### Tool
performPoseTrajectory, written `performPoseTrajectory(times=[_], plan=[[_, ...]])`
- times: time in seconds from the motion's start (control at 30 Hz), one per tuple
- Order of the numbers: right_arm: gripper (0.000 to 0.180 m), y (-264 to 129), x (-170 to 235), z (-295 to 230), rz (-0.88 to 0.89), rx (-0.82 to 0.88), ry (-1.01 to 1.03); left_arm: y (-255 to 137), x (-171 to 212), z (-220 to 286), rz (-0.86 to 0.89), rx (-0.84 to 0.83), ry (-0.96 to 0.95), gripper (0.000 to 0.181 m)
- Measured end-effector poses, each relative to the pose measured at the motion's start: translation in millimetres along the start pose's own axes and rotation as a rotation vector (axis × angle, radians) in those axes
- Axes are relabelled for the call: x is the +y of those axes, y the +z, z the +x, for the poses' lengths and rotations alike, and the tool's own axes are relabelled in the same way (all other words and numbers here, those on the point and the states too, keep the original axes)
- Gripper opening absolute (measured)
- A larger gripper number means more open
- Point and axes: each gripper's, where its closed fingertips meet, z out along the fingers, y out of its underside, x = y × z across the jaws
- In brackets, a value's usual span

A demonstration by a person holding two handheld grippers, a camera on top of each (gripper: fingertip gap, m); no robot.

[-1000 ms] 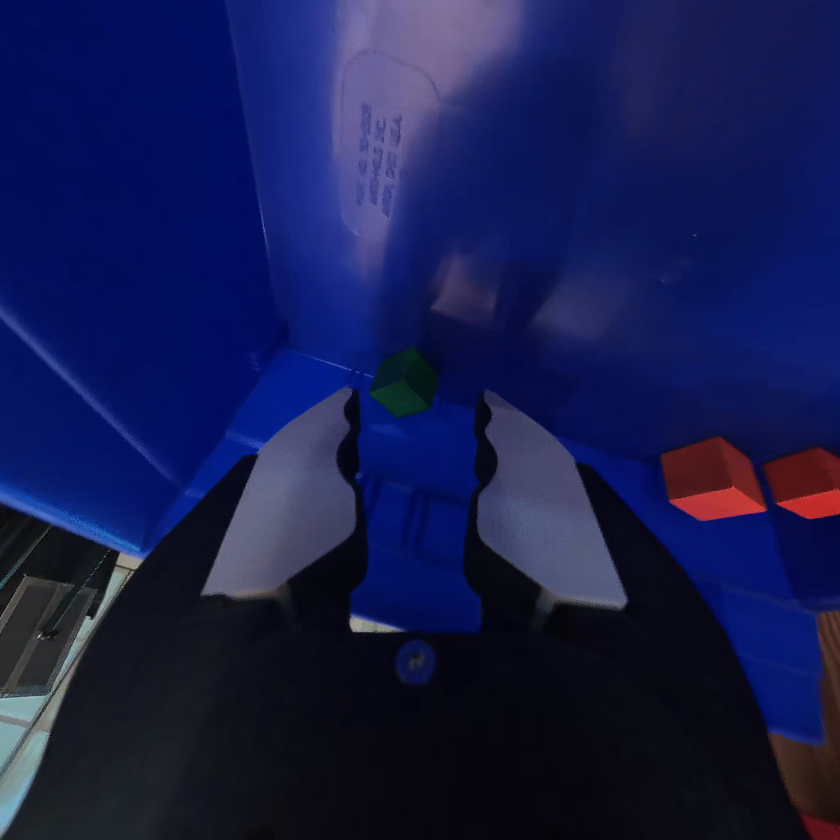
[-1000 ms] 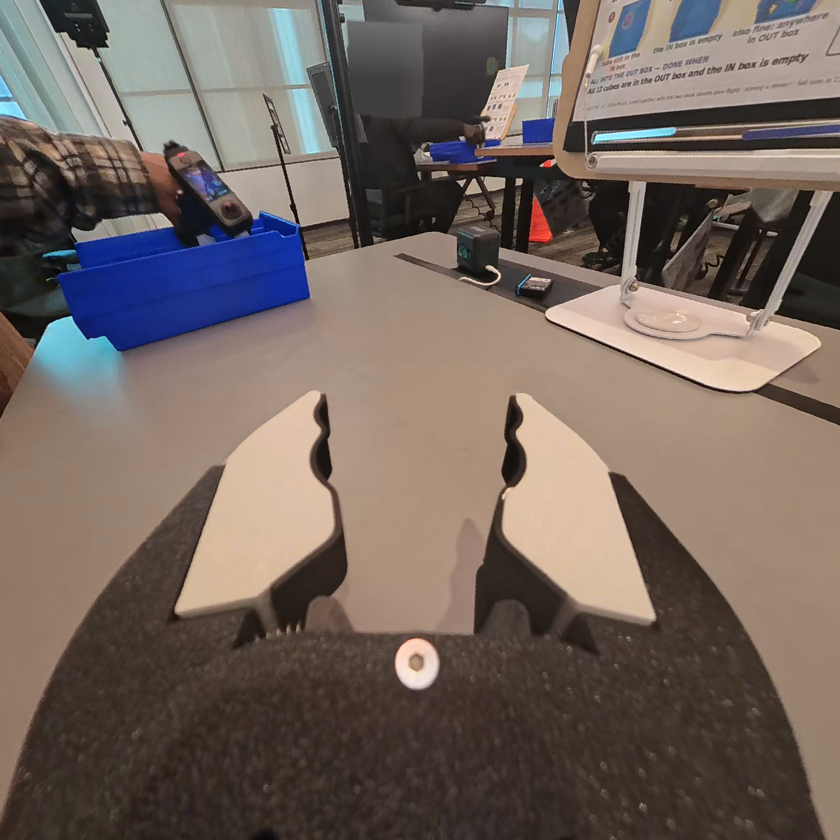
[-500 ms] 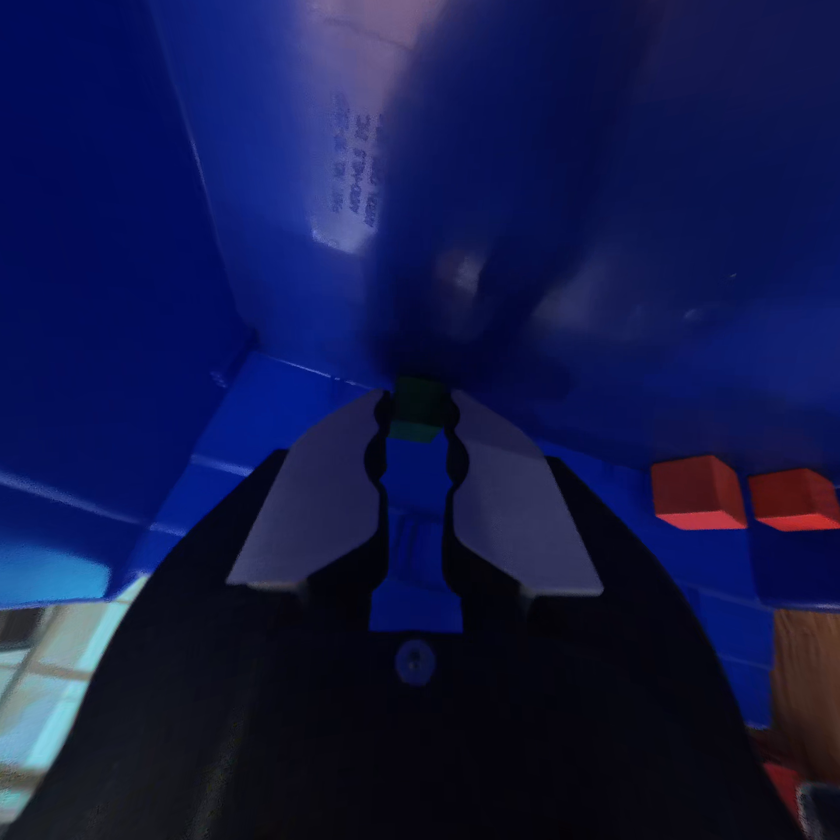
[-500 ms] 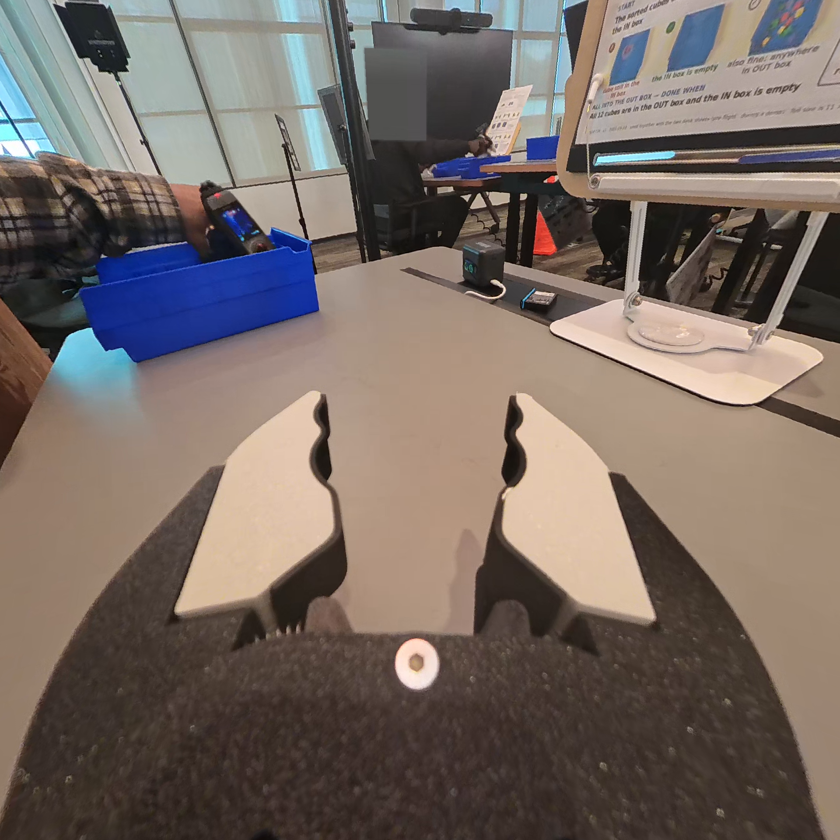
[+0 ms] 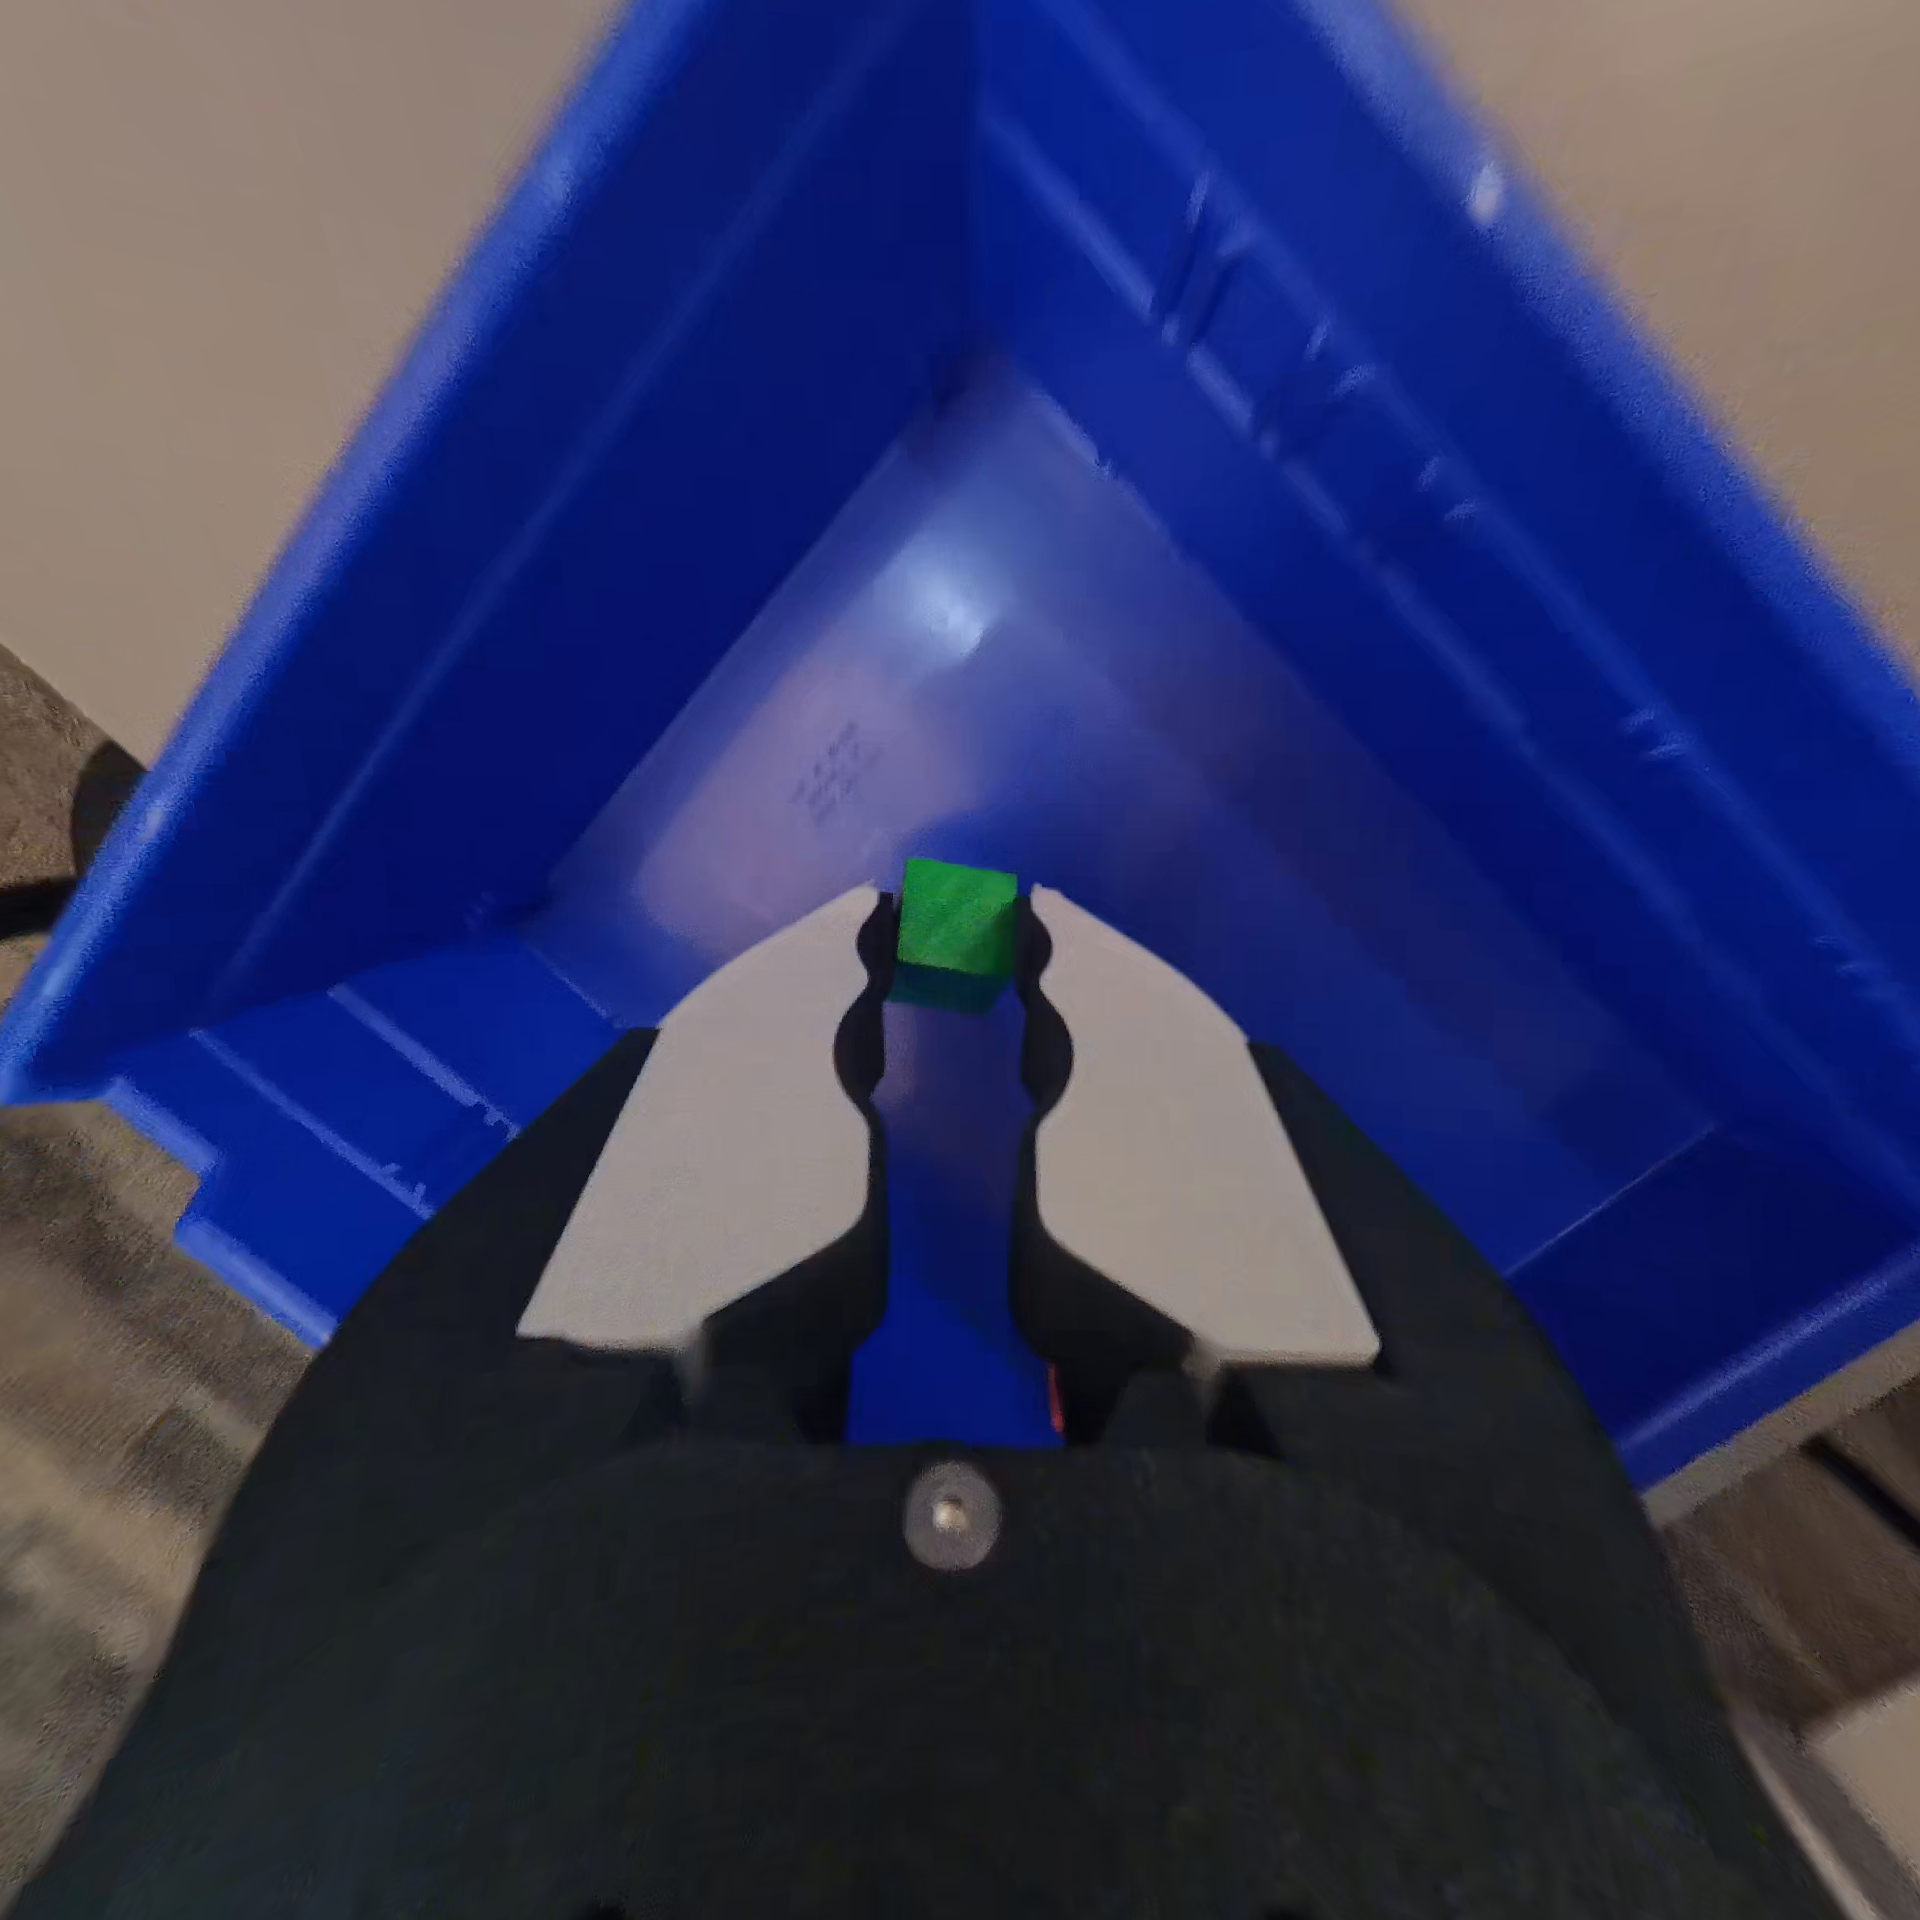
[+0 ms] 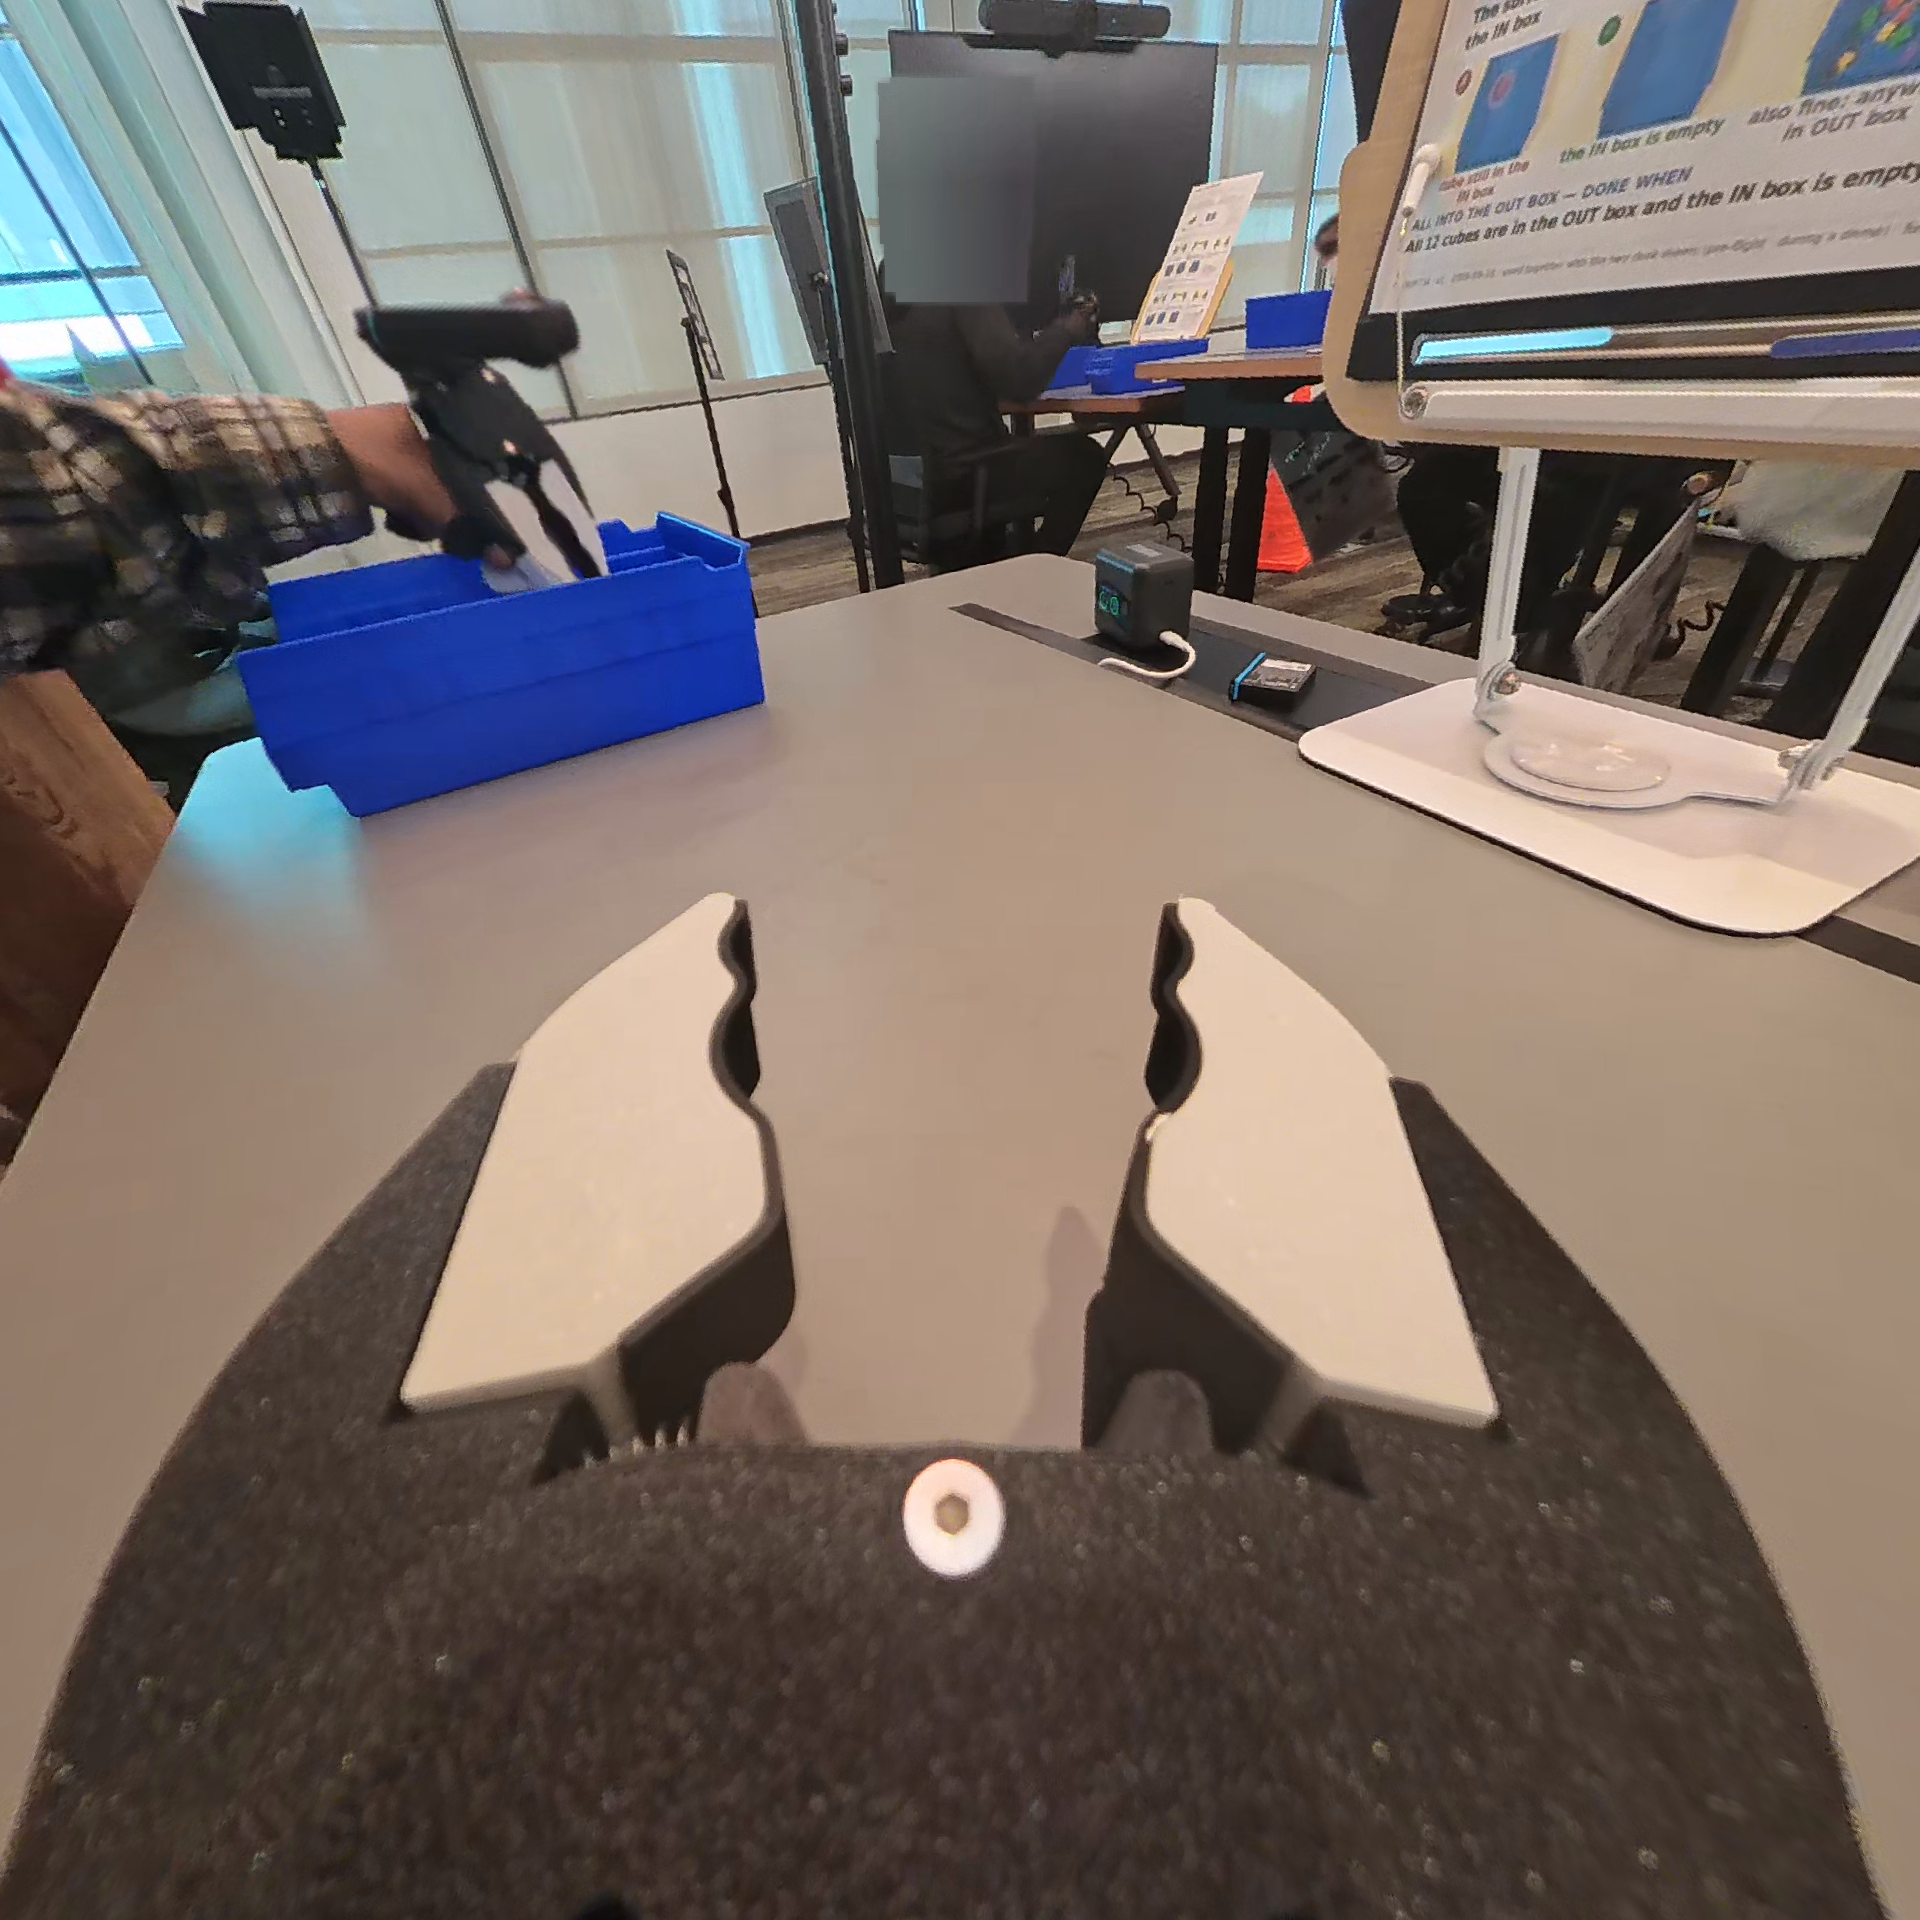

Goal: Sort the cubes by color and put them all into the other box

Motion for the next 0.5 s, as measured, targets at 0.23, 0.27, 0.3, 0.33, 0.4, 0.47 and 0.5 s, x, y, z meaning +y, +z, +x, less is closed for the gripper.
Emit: performPoseTrajectory(times=[0.23,0.27,0.3,0.33,0.4,0.47,0.5], plan=[[0.074,8.0,3.7,-5.8,0.002,-0.043,0.096,-62.5,-71.3,34.5,0.439,0.035,-0.048,0.021],[0.074,10.2,2.6,-7.0,0.006,-0.047,0.137,-72.6,-86.6,45.7,0.492,0.042,-0.032,0.021],[0.074,12.5,0.9,-9.8,0.008,-0.061,0.186,-82.3,-103.0,59.3,0.543,0.051,-0.007,0.021],[0.074,14.9,-2.4,-13.9,0.013,-0.083,0.24,-91.0,-119.9,75.0,0.588,0.059,0.025,0.021],[0.072,20.1,-10.3,-21.8,0.014,-0.123,0.357,-103.2,-153.5,109.8,0.649,0.06,0.105,0.021],[0.067,26.3,-17.2,-33.1,-0.011,-0.18,0.495,-111.0,-188.4,150.4,0.713,0.07,0.187,0.021],[0.065,29.9,-19.4,-40.1,-0.037,-0.214,0.572,-113.8,-205.8,172.9,0.75,0.085,0.225,0.021]])
